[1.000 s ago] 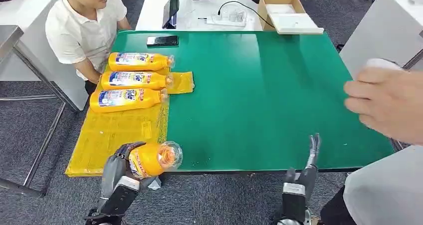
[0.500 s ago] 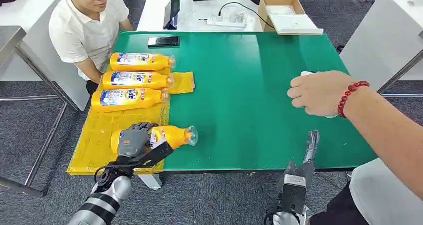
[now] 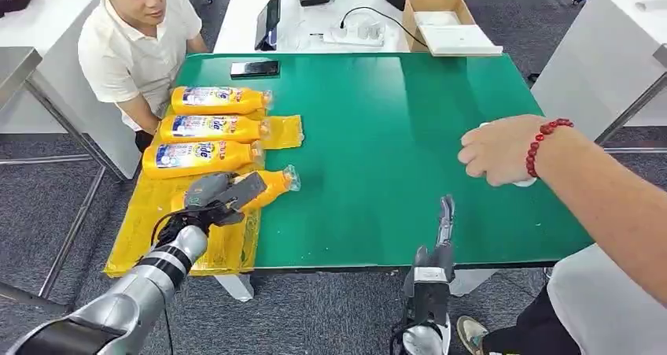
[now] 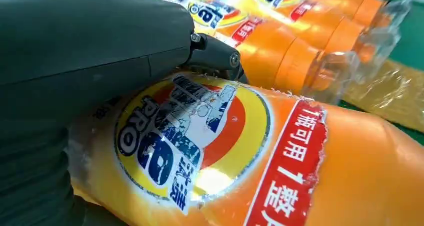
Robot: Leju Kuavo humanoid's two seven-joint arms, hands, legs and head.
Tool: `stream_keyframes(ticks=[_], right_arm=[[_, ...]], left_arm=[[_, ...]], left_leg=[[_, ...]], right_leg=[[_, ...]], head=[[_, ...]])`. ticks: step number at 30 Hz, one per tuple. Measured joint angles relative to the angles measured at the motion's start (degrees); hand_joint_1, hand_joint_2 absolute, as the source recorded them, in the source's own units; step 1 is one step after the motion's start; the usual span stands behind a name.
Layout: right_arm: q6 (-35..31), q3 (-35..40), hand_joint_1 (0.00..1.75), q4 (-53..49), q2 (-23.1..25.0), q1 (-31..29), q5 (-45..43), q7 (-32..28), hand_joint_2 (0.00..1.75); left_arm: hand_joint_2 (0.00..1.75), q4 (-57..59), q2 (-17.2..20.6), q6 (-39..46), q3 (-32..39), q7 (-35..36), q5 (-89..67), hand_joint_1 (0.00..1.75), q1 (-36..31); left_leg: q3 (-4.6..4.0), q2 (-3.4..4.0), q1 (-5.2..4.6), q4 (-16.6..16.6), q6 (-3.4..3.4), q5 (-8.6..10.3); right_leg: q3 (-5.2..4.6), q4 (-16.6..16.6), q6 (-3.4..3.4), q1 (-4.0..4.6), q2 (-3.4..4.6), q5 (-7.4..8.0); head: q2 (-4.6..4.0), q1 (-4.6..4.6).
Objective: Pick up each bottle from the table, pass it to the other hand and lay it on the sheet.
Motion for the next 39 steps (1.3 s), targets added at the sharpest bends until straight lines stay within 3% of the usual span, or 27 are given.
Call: stream_keyframes(ticks=[5, 6, 7, 8, 9, 16, 28, 35, 39], right_arm=[[0.04, 0.42, 0.00, 1.09, -0.15, -0.20, -0.02, 0.00, 0.00], [0.04, 0.46, 0.00, 1.27, -0.20, -0.26, -0.02, 0.00, 0.00], [0.04, 0.50, 0.00, 1.40, -0.22, -0.28, -0.02, 0.00, 0.00], [0.09, 0.52, 0.00, 1.53, -0.24, -0.29, -0.07, 0.00, 0.00], [0.22, 0.57, 0.00, 1.75, -0.24, -0.38, -0.31, 0.00, 0.00], [0.76, 0.66, 0.00, 4.13, -0.42, -1.43, -0.24, 0.00, 0.00], [-0.20, -0.22, 0.00, 6.75, -1.14, -2.26, 1.01, 0.00, 0.00], [-0.83, -1.25, 0.00, 7.15, -1.20, -1.82, 0.90, 0.00, 0.00], [-0.85, -1.40, 0.00, 7.15, -1.22, -1.40, 0.83, 0.00, 0.00]], left_arm=[[1.75, 2.03, 0.00, -0.17, 0.55, 0.07, 0.00, 1.73, -1.12], [1.75, 2.25, 0.00, -0.22, 0.57, 0.06, 0.02, 1.41, -1.23], [1.75, 2.38, 0.00, -0.24, 0.57, 0.04, 0.00, 0.58, -1.32], [1.75, 2.62, 0.00, -0.61, 0.57, 0.17, -0.15, 0.16, -1.50], [1.75, 2.77, 0.00, -1.73, 0.55, 0.64, -0.66, 0.00, -1.79], [1.75, 3.49, 0.20, -10.36, 0.06, -0.31, -4.42, 0.00, -2.27], [1.75, 0.54, -0.26, -12.32, -6.76, -6.15, -8.70, 0.00, -1.35], [1.75, -13.54, -1.18, -6.80, -6.10, -15.54, 8.36, 0.00, 8.27], [1.75, -19.97, -1.60, -6.51, -5.71, -16.15, 9.96, 0.00, 12.65]], left_leg=[[0.07, 0.06, 0.02, 0.00, -0.03, 0.02], [0.07, 0.07, 0.03, 0.00, -0.04, 0.02], [0.08, 0.07, 0.03, 0.00, -0.04, 0.02], [0.08, 0.07, 0.03, 0.00, -0.04, 0.03], [0.07, 0.07, 0.04, 0.00, -0.05, 0.03], [0.08, 0.12, 0.02, -0.01, -0.08, 0.06], [0.10, -0.11, -0.10, 0.00, -0.03, 0.10], [-0.22, -0.08, -0.14, 0.02, -0.01, 0.11], [-0.46, -0.06, -0.14, 0.02, 0.02, 0.12]], right_leg=[[-0.01, 0.05, -0.02, 0.01, 0.07, 0.01], [0.00, 0.06, -0.03, 0.01, 0.07, 0.02], [-0.01, 0.07, -0.03, 0.01, 0.08, 0.02], [0.00, 0.08, -0.03, 0.01, 0.08, 0.01], [-0.01, 0.09, -0.03, 0.01, 0.08, 0.01], [-0.01, 0.10, -0.03, 0.00, 0.14, 0.00], [0.06, 0.07, -0.02, -0.10, -0.05, -0.02], [-0.34, 0.07, 0.00, -0.14, -0.03, -0.01], [-0.58, 0.07, 0.01, -0.15, -0.04, -0.01]], head=[[-0.02, 0.02], [0.00, 0.04], [0.00, 0.02], [-0.02, 0.04], [-0.02, 0.02], [0.00, 0.00], [0.00, 0.04], [0.00, 0.04], [0.00, 0.02]])
